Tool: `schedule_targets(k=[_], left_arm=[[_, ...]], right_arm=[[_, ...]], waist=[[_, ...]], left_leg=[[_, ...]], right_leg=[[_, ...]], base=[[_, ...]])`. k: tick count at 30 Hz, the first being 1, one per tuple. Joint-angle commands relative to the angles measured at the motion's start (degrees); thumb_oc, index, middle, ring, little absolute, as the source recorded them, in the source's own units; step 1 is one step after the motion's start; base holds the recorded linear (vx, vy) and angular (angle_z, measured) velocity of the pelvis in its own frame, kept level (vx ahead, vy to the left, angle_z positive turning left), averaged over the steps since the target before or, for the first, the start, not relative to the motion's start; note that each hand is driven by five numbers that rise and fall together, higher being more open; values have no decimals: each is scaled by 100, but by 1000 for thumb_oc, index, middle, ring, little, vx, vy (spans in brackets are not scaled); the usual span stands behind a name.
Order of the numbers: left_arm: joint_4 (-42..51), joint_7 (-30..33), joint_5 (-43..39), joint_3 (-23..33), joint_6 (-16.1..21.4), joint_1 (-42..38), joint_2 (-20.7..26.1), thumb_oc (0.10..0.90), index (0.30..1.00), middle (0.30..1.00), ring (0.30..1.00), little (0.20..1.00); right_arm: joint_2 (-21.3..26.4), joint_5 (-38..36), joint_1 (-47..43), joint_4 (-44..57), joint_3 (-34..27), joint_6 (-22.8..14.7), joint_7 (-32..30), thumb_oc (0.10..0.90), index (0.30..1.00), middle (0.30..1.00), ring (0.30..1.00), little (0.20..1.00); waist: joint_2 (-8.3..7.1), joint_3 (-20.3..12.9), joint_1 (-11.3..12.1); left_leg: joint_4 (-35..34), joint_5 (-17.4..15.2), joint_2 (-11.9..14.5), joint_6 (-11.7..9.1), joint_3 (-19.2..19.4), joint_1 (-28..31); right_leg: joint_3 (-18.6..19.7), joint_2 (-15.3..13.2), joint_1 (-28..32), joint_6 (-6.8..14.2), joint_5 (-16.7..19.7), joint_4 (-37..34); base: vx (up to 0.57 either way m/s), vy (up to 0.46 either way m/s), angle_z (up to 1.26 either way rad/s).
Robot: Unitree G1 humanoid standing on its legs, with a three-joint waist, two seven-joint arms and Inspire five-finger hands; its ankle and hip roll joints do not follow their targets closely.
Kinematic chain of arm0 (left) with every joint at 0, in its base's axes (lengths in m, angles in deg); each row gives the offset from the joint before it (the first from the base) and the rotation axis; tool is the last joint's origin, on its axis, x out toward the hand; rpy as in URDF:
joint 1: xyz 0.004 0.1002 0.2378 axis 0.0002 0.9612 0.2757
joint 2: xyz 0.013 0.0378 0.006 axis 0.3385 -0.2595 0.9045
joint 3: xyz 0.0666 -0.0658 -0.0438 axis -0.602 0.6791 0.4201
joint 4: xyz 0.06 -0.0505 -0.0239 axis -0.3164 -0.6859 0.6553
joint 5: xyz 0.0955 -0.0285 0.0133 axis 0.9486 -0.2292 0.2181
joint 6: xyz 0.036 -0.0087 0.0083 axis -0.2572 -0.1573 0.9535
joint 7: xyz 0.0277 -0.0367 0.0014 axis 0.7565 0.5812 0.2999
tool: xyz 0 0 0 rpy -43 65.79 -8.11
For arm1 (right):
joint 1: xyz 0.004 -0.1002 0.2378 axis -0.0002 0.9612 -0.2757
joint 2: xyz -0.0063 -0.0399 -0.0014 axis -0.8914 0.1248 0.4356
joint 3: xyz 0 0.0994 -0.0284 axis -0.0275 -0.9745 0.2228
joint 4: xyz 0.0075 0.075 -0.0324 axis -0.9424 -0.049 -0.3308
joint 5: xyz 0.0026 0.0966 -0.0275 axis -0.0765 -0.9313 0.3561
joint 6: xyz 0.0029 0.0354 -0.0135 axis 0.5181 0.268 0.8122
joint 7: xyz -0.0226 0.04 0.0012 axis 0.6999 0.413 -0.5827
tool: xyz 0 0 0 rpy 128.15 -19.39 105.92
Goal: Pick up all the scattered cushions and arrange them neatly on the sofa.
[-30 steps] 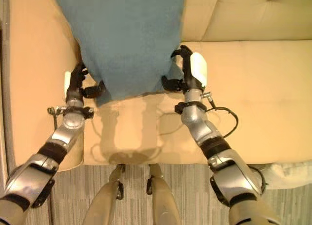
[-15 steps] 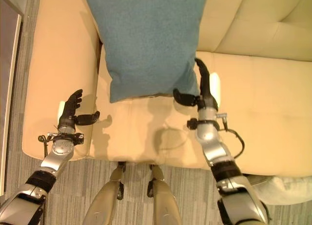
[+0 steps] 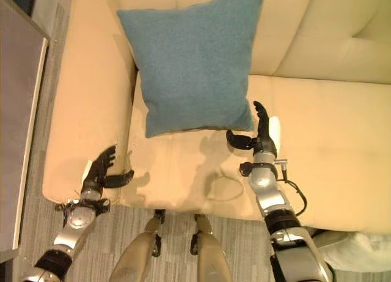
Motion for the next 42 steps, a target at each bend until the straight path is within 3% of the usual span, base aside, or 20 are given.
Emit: schedule_targets(k=[1, 3, 4, 5, 6, 8, 10, 11, 14, 23, 24, 25, 26, 27, 33, 36, 38, 42], left_arm=[[299, -245, -508, 204, 630, 347, 260, 800, 900, 900, 900, 900], [365, -316, -655, 258, 651, 504, 265, 800, 900, 900, 900, 900], [423, -377, -731, 286, 675, 642, 283, 800, 900, 900, 900, 900], [465, -475, -806, 325, 714, 856, 338, 800, 900, 900, 900, 900], [482, -518, -785, 331, 728, 938, 364, 800, 900, 900, 900, 900], [488, -546, -766, 337, 730, 1009, 372, 800, 900, 900, 900, 900], [501, -608, -805, 346, 712, 1082, 353, 800, 900, 900, 900, 900], [455, -674, -822, 371, 701, 1203, 285, 800, 900, 900, 900, 900], [409, -703, -797, 350, 680, 1229, 233, 800, 900, 900, 900, 900], [426, -662, -763, 195, 630, 1023, 144, 800, 900, 900, 900, 900], [443, -656, -739, 145, 624, 969, 125, 800, 900, 900, 900, 900], [434, -654, -724, 117, 618, 936, 117, 800, 900, 900, 900, 900], [443, -652, -719, 98, 619, 914, 117, 800, 900, 900, 900, 900], [452, -654, -708, 89, 617, 911, 114, 800, 900, 900, 900, 900], [500, -690, -732, 124, 599, 965, 132, 800, 900, 900, 900, 900], [501, -806, -732, 317, 490, 1139, 165, 800, 900, 900, 900, 900], [500, -835, -714, 353, 458, 1194, 170, 800, 900, 900, 900, 900], [351, -964, -588, 479, 271, 1362, 172, 800, 900, 900, 900, 900]], right_arm=[[107, -258, -502, -363, 163, -329, -252, 800, 900, 900, 900, 900], [138, -341, -623, -495, 149, -325, -274, 800, 900, 900, 900, 900], [167, -419, -703, -575, 114, -325, -285, 770, 855, 855, 855, 855], [244, -587, -869, -733, 54, -376, -314, 563, 545, 545, 545, 545], [298, -665, -947, -757, 28, -399, -312, 483, 425, 425, 425, 425], [330, -720, -977, -772, 10, -421, -308, 400, 300, 300, 300, 300], [347, -763, -967, -721, -19, -449, -299, 400, 300, 300, 300, 300], [328, -888, -887, -542, -135, -554, -314, 400, 300, 300, 300, 300], [201, -921, -738, -279, -211, -638, -317, 400, 300, 300, 300, 300], [-331, -900, -525, 23, -163, -721, -329, 400, 300, 300, 300, 300], [-403, -836, -528, 67, -87, -694, -304, 416, 324, 324, 324, 324], [-430, -819, -538, 70, -55, -688, -293, 656, 684, 684, 684, 684], [-421, -774, -564, 52, -25, -667, -294, 769, 853, 853, 853, 853], [-399, -719, -583, 37, 1, -639, -287, 800, 900, 900, 900, 900], [-82, -578, -494, -23, -63, -560, -272, 800, 900, 900, 900, 900], [314, -498, 119, 363, -369, -527, -119, 800, 900, 900, 900, 900], [364, -447, 324, 531, -436, -514, -53, 800, 900, 900, 900, 900], [562, -398, 1235, 1168, -786, -543, 339, 800, 900, 900, 900, 900]], waist=[[-246, -683, 188], [-205, -638, 255], [-173, -610, 324], [-96, -565, 450], [-54, -549, 507], [-19, -539, 549], [32, -537, 588], [150, -513, 669], [206, -513, 679], [242, -533, 619], [247, -536, 605], [249, -534, 597], [252, -534, 594], [258, -538, 598], [242, -539, 597], [89, -592, 507], [44, -613, 484], [-191, -738, 293]], left_leg=[[9, -206, -211, -18, 33, -74], [9, -199, -213, -27, 22, -71], [9, -211, -219, -36, 12, -51], [9, -178, -236, -56, -16, -73], [9, -168, -246, -62, -32, -82], [9, -163, -254, -66, -44, -90], [9, -128, -271, -69, -68, -127], [9, -149, -308, -78, -129, -91], [9, -162, -332, -72, -199, -14], [9, -189, -385, -48, -282, 91], [9, -204, -398, -43, -281, 115], [9, -211, -399, -42, -277, 127], [9, -217, -402, -40, -274, 141], [9, -218, -406, -41, -276, 150], [9, -224, -417, -53, -303, 196], [9, -280, -383, -50, -302, 342], [9, -297, -369, -46, -303, 398], [9, -368, -299, -42, -275, 660]], right_leg=[[-2, -127, 215, 317, -554, 138], [-27, -135, 218, 316, -565, 146], [-32, -138, 244, 314, -591, 149], [-75, -154, 252, 317, -610, 153], [-87, -163, 252, 316, -623, 164], [-104, -175, 252, 316, -637, 174], [-138, -189, 226, 314, -636, 188], [-221, -216, 281, 305, -729, 244], [-277, -226, 376, 299, -782, 240], [-331, -241, 546, 301, -786, 169], [-328, -239, 590, 304, -790, 146], [-333, -243, 602, 306, -789, 137], [-335, -247, 615, 308, -788, 131], [-340, -248, 630, 308, -790, 126], [-415, -254, 734, 315, -816, 90], [-471, -233, 933, 320, -871, 60], [-480, -226, 993, 324, -884, 49], [-489, -190, 1279, 342, -934, 25]], base=[[-2, -18, 4], [10, -13, 11], [28, -23, 21], [28, -7, 19], [2, 4, 6], [4, 13, 14], [21, 12, 19], [61, 0, 8], [40, 5, 15], [24, 7, 8], [20, 13, 14], [15, 16, 10], [0, 0, 0], [0, 0, 0], [0, 0, 0], [36, -34, 9], [41, -44, 11], [39, -51, 7]])
